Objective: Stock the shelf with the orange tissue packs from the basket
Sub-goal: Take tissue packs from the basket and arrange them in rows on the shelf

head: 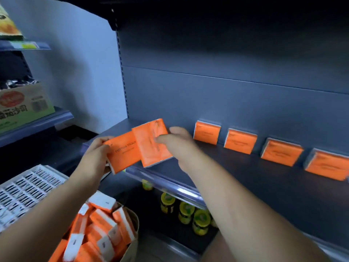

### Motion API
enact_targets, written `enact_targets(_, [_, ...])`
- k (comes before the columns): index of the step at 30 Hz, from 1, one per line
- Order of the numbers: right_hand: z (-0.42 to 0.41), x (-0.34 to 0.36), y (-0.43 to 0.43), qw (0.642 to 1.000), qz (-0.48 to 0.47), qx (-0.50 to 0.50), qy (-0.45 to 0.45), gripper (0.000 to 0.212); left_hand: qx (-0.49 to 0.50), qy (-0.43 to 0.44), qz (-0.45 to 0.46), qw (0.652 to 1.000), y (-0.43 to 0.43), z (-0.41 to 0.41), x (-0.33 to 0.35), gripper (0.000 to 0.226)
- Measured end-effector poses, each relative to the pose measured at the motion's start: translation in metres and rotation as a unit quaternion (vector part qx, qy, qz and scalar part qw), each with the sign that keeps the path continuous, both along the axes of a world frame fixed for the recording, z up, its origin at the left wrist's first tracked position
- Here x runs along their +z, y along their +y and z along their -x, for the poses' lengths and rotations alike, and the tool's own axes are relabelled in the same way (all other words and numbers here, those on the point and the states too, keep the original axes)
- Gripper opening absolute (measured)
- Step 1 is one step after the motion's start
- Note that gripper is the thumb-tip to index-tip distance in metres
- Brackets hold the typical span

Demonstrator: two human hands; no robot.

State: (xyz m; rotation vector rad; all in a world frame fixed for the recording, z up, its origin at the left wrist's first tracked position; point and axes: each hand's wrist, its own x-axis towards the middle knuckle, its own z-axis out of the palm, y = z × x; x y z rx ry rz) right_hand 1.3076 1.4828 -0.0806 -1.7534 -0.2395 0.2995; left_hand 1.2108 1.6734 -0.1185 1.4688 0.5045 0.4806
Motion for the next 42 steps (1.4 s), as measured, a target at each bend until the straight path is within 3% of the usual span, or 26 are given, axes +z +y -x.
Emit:
enact_targets(6, [-0.015,0.004,-0.08,0.981,0.139,-0.027,-0.133,0.028,-0.041,-0.017,-0.012,0.999,-0.061,-0.028,-0.016,0.017])
enact_targets(10, [-0.025,0.011,-0.136,0.963,0.188,-0.09,-0.172,0.038,-0.099,-0.022,-0.025,0.995,-0.098,-0.043,-0.027,0.025])
enact_targets(13, [-0.038,0.018,-0.167,0.962,0.168,-0.131,-0.173,0.04,-0.123,-0.012,-0.042,0.991,-0.119,-0.055,-0.031,0.03])
enact_targets(17, [-0.047,0.0,-0.191,0.963,0.075,-0.207,-0.156,0.017,-0.115,-0.012,-0.036,0.993,-0.141,-0.073,-0.028,0.037])
enact_targets(20, [-0.054,-0.021,-0.205,0.954,0.031,-0.248,-0.164,0.022,-0.121,-0.01,-0.043,0.992,-0.15,-0.089,-0.022,0.037])
enact_targets(26, [-0.086,-0.033,-0.233,0.95,0.04,-0.238,-0.196,0.028,-0.146,-0.007,-0.064,0.987,-0.154,-0.122,-0.013,0.03])
enact_targets(30, [-0.103,-0.05,-0.24,0.935,0.131,-0.228,-0.237,0.03,-0.157,-0.009,-0.08,0.984,-0.15,-0.142,-0.015,0.026])
enact_targets(36, [-0.123,-0.064,-0.23,0.849,0.333,-0.24,-0.333,0.047,-0.173,-0.005,-0.096,0.98,-0.147,-0.162,-0.022,0.025])
enact_targets(42, [-0.133,-0.075,-0.231,0.845,0.377,-0.222,-0.308,0.047,-0.171,-0.001,-0.087,0.981,-0.146,-0.172,-0.036,0.025])
